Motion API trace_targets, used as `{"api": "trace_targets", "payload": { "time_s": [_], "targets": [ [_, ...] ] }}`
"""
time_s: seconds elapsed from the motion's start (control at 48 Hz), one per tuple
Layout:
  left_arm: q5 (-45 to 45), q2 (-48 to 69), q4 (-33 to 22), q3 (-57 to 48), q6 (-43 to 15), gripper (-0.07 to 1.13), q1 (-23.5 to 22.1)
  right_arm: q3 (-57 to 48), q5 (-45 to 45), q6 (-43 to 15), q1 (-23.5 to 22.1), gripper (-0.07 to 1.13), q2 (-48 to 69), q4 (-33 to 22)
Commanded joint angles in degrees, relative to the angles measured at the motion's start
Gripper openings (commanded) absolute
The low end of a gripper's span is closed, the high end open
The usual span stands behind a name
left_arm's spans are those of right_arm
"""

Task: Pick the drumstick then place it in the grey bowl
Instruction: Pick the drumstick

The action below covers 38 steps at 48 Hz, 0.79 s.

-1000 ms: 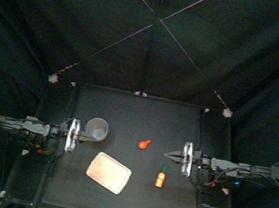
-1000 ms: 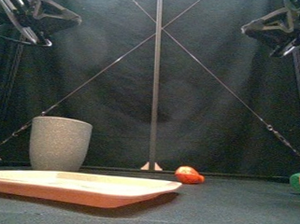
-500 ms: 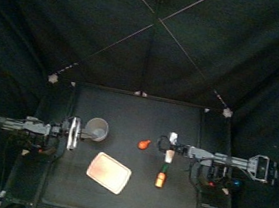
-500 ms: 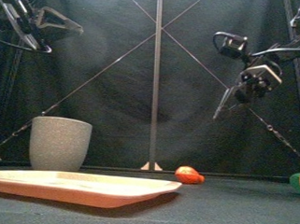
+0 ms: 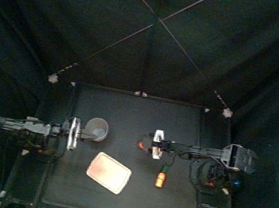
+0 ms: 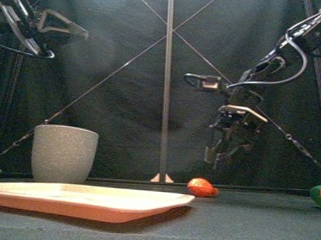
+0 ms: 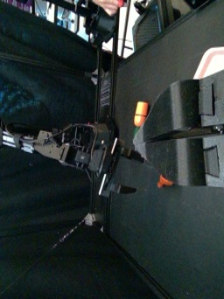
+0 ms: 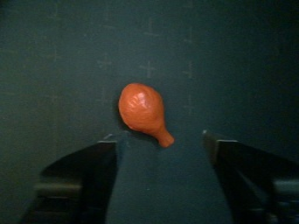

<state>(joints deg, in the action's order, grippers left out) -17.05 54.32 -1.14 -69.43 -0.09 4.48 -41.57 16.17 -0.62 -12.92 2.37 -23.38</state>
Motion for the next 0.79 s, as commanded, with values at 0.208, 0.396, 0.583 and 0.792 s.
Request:
{"api": "trace_targets", "payload": {
  "time_s": [0.208, 0.396, 0.583, 0.792],
  "targets": [
    [-1.49, -0.18, 0.0, 0.7, -0.18, -0.02, 0.09, 2.46, 0.0, 0.7, -0.53, 1.03, -5.45, -0.09],
    [-1.67, -0.18, 0.09, 0.62, -0.09, -0.02, 0.18, 3.78, 0.0, 0.7, -0.88, 1.0, -8.17, 0.44],
    [-1.67, -0.26, 0.0, 0.35, -0.09, -0.02, 0.18, 4.04, 0.44, 0.53, -1.41, 0.78, -8.17, 2.11],
    [-1.76, -0.18, 0.0, 0.26, -0.09, -0.02, 0.09, 4.39, 0.53, 0.62, -1.67, 0.51, -9.23, 3.69]
  ]
}}
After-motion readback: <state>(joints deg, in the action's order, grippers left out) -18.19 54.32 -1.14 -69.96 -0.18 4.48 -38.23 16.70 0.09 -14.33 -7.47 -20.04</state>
